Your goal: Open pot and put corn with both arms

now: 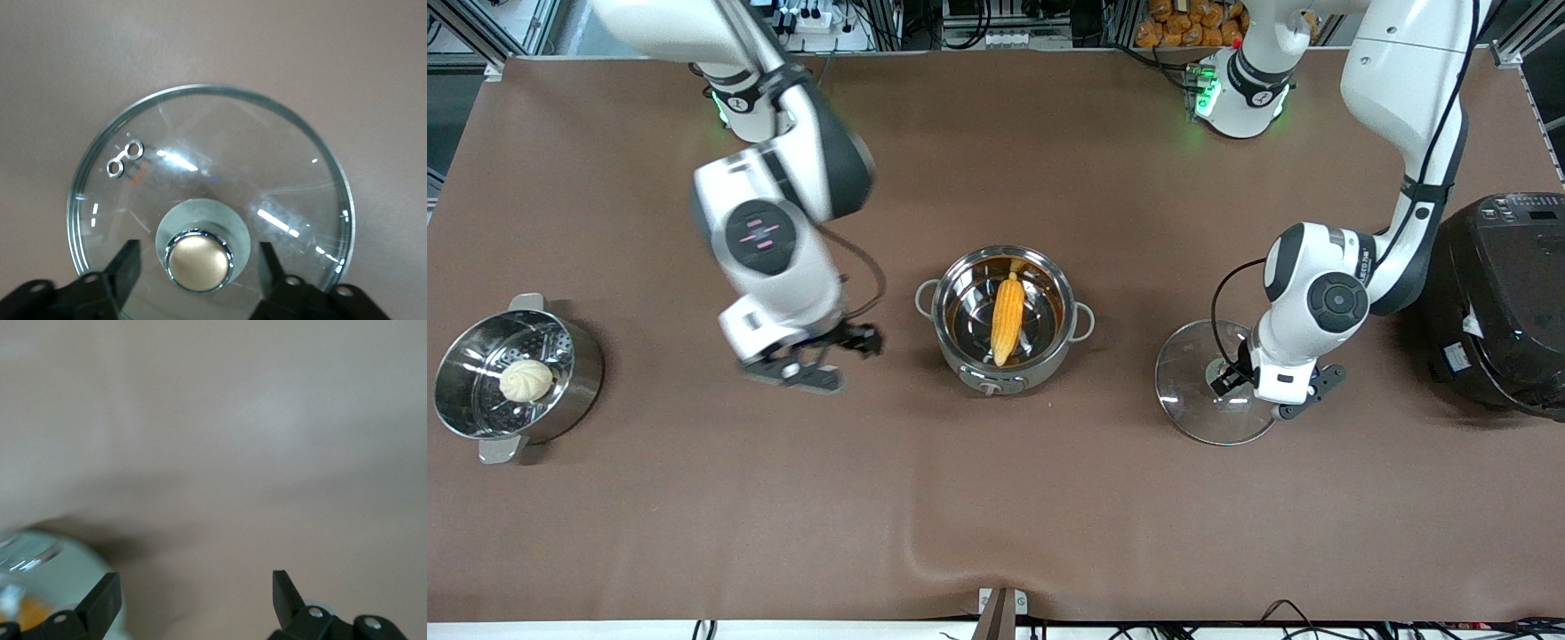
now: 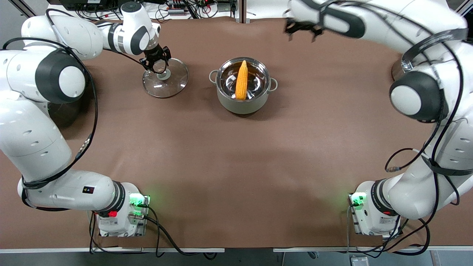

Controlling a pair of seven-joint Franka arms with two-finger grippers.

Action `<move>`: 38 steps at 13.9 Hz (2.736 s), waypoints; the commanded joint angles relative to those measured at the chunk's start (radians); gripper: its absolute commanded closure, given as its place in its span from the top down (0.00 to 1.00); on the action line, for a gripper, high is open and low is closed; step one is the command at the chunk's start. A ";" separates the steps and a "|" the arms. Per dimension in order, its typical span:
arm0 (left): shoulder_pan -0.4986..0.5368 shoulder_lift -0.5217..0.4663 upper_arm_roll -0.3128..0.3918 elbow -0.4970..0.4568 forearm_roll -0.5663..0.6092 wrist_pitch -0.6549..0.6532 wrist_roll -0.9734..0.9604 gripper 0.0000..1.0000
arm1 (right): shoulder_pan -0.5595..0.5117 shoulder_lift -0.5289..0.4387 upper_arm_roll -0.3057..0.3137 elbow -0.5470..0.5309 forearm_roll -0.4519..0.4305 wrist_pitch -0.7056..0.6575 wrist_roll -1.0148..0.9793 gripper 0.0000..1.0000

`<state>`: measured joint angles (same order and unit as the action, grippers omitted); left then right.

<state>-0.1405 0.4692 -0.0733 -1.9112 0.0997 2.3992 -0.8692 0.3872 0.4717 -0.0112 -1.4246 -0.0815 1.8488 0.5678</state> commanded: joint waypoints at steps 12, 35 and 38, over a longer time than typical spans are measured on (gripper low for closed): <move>0.111 -0.440 -0.011 0.066 0.020 -0.484 0.476 1.00 | -0.379 -0.379 0.022 -0.066 0.015 -0.269 -0.540 1.00; 0.141 -0.460 -0.005 0.504 -0.114 -1.055 0.911 1.00 | -0.470 -0.498 0.022 -0.178 0.068 -0.258 -0.591 1.00; 0.137 -0.457 -0.013 0.511 -0.068 -1.055 0.912 1.00 | -0.470 -0.496 0.022 -0.178 0.069 -0.258 -0.592 1.00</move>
<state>0.0002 -0.0040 -0.0798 -1.4358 -0.0021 1.3560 0.0185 -0.0588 -0.0158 -0.0063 -1.6079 -0.0194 1.6042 -0.0112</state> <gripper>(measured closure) 0.000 0.000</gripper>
